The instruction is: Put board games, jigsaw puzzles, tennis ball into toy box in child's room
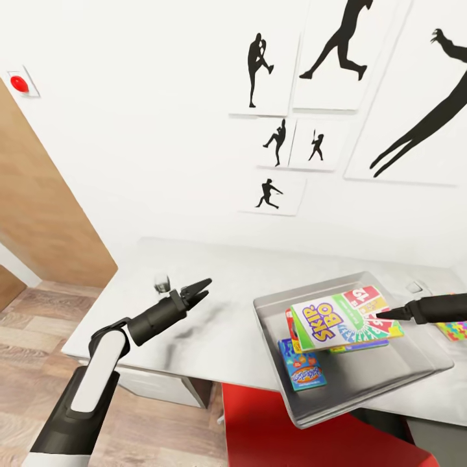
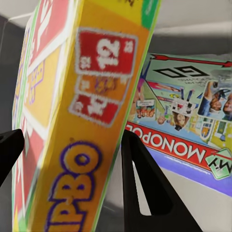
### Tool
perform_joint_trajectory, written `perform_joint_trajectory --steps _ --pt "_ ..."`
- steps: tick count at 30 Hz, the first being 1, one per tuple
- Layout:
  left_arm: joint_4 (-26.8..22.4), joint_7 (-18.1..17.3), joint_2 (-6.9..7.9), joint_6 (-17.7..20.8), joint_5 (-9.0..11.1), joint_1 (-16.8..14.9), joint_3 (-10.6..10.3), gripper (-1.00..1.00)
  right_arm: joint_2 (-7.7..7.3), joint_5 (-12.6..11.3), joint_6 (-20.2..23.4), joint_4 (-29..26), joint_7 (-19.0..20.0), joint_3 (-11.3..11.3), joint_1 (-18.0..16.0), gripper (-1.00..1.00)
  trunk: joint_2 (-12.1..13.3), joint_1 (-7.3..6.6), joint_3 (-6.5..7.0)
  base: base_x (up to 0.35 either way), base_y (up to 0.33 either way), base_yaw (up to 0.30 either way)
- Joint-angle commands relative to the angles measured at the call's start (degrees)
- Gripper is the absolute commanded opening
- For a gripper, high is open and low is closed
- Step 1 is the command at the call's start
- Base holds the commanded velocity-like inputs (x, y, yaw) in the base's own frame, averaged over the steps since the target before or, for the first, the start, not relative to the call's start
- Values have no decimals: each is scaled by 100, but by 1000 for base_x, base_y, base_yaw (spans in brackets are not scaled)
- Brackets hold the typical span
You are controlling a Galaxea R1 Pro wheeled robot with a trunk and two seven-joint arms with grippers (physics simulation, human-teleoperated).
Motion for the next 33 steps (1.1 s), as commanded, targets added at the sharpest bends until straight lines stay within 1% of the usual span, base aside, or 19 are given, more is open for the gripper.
perform_joint_trajectory --steps 1,4,5,6,7,9,10,14,16,22,29,33 --pt "-3 -5 9 34 99 -5 22 100 -6 -28 86 2 27 22 -13 -100 -11 3 -17 0 0 0" --pt "-32 -1 18 53 424 -5 49 100 -4 -28 86 2 23 22 -21 -100 -11 3 -28 0 0 0" --pt "-32 -1 18 53 424 -5 49 100 -4 -28 86 2 23 22 -21 -100 -11 3 -32 0 0 0" --pt "-59 7 14 58 532 -5 51 100 -4 -29 86 2 23 22 -24 -100 -11 3 -34 0 0 0" --pt "-121 26 3 65 708 -5 52 100 -4 -29 86 2 22 18 -25 -100 -11 3 -36 0 0 0" --pt "-204 56 -12 69 825 -5 47 100 -3 -29 86 2 21 16 -29 -100 -11 3 -38 0 0 0" --pt "-204 56 -12 69 825 -5 47 100 -3 -29 86 2 21 16 -29 -100 -11 3 -39 0 0 0" --pt "-401 160 -44 78 957 -5 24 100 -3 -33 86 2 21 14 -33 -100 -11 3 -41 0 0 0" --pt "-479 202 -74 82 992 -5 -28 100 -3 -35 86 2 20 14 -31 -100 -11 3 -42 0 0 0" --pt "-579 252 -140 103 1035 -13 -151 100 2 -37 86 -20 20 13 -32 -100 -11 3 -43 0 0 0" --pt "-611 270 -186 114 1068 -23 -192 100 4 -37 86 -28 15 13 -29 -100 -11 3 -44 0 0 0" --pt "-625 298 -255 118 1194 -42 -250 100 5 -38 86 -36 17 13 -28 -100 -11 3 -49 0 0 0"
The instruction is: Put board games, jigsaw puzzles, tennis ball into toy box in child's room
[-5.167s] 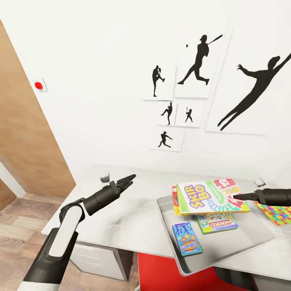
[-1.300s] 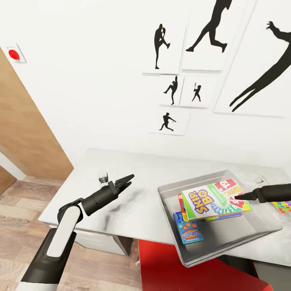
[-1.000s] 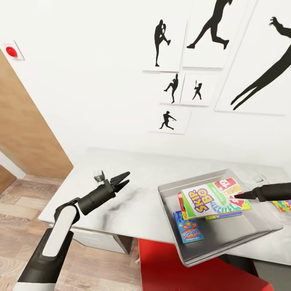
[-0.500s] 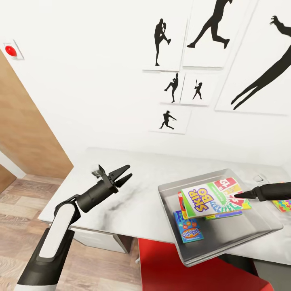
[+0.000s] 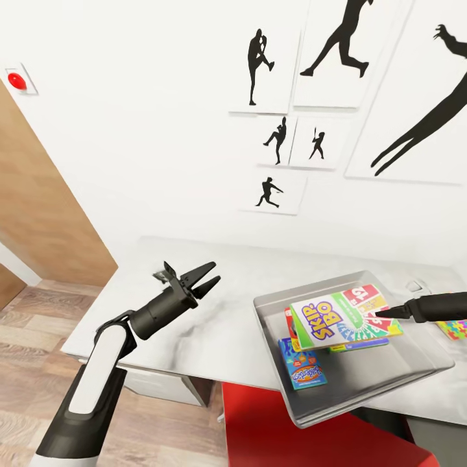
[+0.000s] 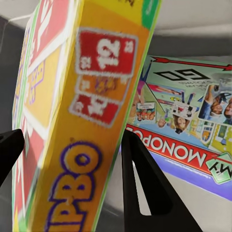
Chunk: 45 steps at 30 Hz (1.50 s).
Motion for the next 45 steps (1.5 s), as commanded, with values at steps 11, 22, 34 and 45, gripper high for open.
perform_joint_trajectory --steps 11,22,34,45 --pt "-15 386 -92 32 160 -79 -309 100 1 -36 85 -4 60 22 -8 -100 -11 3 -35 0 0 0" --pt "-17 460 -109 32 179 -96 -354 100 2 -40 85 -163 67 22 -8 -100 -11 3 -41 0 0 0" --pt "-17 473 -111 32 178 -99 -360 100 3 -40 93 -276 66 22 -6 -100 -11 3 -42 0 0 0" --pt "-17 474 -111 32 179 -99 -361 100 9 -45 97 -332 61 27 -5 -100 -11 3 -42 0 0 0"
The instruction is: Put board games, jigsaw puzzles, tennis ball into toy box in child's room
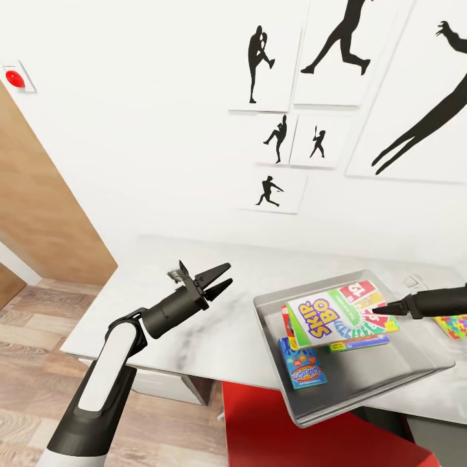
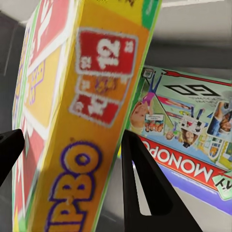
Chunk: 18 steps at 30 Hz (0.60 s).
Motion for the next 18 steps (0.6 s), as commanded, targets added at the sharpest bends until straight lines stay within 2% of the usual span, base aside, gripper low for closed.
perform_joint_trajectory --steps 1,18 --pt "0 -13 -3 25 -2 -5 6 100 -6 -28 86 -20 25 22 -7 -100 -11 3 -10 0 0 0" --pt "0 -17 -3 25 1 -5 5 100 9 -20 84 -155 0 21 4 -100 -11 3 -44 0 0 0"
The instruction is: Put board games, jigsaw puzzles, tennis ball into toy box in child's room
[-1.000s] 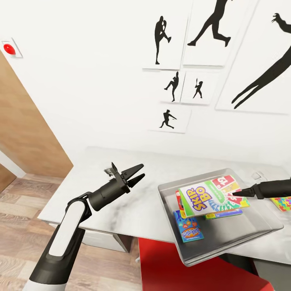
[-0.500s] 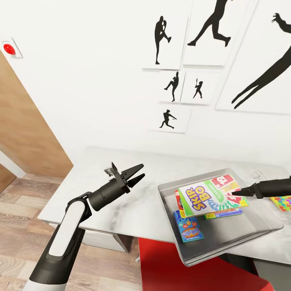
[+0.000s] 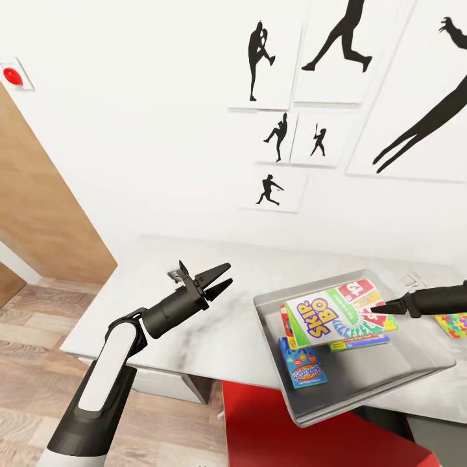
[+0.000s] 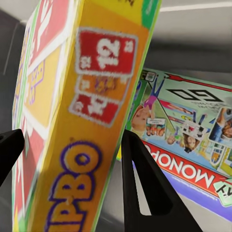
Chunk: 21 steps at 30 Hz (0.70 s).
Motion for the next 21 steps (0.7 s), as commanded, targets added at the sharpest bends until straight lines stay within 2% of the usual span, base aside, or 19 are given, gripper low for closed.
perform_joint_trajectory --steps 1,11,21 --pt "0 -14 -3 25 0 -4 6 100 -4 -28 83 1 29 21 -8 -100 -11 3 -17 0 0 0" --pt "0 -13 -3 26 3 -4 6 100 11 -28 83 -5 49 16 -7 -100 -11 3 -93 0 0 0" --pt "0 -13 -2 25 -1 -4 6 100 14 -36 83 -6 58 12 3 -100 -11 3 -113 0 0 0"
